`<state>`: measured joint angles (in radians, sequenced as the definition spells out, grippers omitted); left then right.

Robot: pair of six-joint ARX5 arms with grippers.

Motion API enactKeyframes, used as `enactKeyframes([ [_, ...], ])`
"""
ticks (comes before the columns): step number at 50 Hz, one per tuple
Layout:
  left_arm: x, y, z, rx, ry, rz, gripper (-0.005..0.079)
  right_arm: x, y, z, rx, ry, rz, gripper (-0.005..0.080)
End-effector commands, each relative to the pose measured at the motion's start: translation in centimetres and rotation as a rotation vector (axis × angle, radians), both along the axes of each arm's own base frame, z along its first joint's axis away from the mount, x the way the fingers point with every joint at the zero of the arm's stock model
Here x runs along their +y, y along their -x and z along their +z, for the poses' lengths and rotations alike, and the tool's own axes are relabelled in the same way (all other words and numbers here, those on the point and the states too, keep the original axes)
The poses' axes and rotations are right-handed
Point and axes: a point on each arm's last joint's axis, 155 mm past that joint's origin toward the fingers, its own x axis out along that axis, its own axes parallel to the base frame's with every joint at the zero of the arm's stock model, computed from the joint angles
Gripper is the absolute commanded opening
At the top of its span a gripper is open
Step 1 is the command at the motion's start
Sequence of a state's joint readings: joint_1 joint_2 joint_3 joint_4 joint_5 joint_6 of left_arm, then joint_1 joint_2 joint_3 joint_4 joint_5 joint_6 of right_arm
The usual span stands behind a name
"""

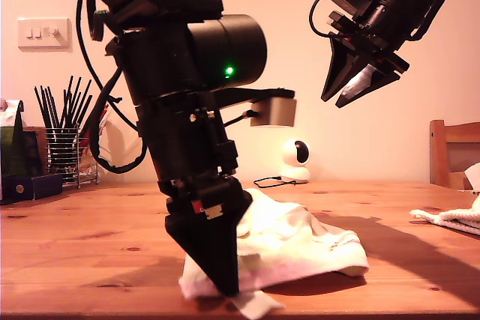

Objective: Fold the tea towel in front of you. After folding it, place it to the right side.

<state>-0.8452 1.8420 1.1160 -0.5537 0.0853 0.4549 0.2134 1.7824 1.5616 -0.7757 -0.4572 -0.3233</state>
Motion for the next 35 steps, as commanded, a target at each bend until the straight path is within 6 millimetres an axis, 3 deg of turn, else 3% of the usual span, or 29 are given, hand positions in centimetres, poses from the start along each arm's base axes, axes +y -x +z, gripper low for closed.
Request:
enactKeyframes([
  [1,0.9,-0.5,-1.1,0.013,-0.04,0.022,-0.0019,1.0,0.7,-1.1,0.018,0.014,0.057,0.0284],
  [10,0.8,-2.7,2.4,-0.002,-0.002,0.064,-0.002,2.3,2.3,-1.6,0.002,0.053,0.175,0.0284],
  [21,0.8,-5.4,9.1,0.042,0.083,0.101,-0.0021,4.5,4.0,-1.8,0.004,0.072,0.266,0.0284],
  [28,0.9,-7.4,12.3,0.043,0.166,0.141,-0.0021,5.6,5.3,-2.1,0.03,0.077,0.299,0.0286],
  [35,1.0,-8.9,14.7,0.056,0.253,0.176,-0.0021,6.8,6.6,-2.3,0.054,0.079,0.328,0.037],
])
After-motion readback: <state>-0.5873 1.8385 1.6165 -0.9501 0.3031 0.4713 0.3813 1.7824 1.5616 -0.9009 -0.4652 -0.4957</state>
